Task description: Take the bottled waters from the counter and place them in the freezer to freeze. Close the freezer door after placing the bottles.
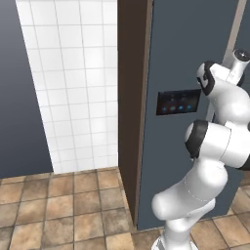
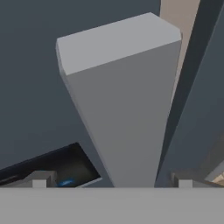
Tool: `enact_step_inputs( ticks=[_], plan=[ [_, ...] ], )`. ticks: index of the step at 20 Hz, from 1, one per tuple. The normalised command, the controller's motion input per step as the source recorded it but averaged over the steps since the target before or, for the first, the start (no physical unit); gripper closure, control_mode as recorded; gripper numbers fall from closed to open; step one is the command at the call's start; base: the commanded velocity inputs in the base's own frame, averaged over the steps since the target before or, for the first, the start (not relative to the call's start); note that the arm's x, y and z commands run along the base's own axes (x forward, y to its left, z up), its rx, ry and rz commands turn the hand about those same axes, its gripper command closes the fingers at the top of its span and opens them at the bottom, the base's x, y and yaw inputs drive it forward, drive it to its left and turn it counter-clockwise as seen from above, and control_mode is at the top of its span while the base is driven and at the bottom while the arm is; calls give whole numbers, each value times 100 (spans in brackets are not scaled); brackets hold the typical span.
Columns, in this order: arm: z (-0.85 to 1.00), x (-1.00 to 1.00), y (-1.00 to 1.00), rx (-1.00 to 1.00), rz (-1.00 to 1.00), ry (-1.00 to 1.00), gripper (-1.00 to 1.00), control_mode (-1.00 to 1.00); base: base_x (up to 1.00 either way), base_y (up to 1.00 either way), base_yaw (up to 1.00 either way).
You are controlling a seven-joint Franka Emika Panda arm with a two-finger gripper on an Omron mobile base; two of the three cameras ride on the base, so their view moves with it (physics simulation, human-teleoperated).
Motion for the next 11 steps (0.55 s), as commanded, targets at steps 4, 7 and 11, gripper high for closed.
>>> enact_step_inputs(
  ticks=[4,7,11],
  plan=[
    [0,24,0,0,3,-4,-100,-100,0,0,0],
    [0,22,0,0,1,-1,-100,-100,0,0,0],
    [0,19,0,0,0,0,-100,-100,0,0,0]
  ],
)
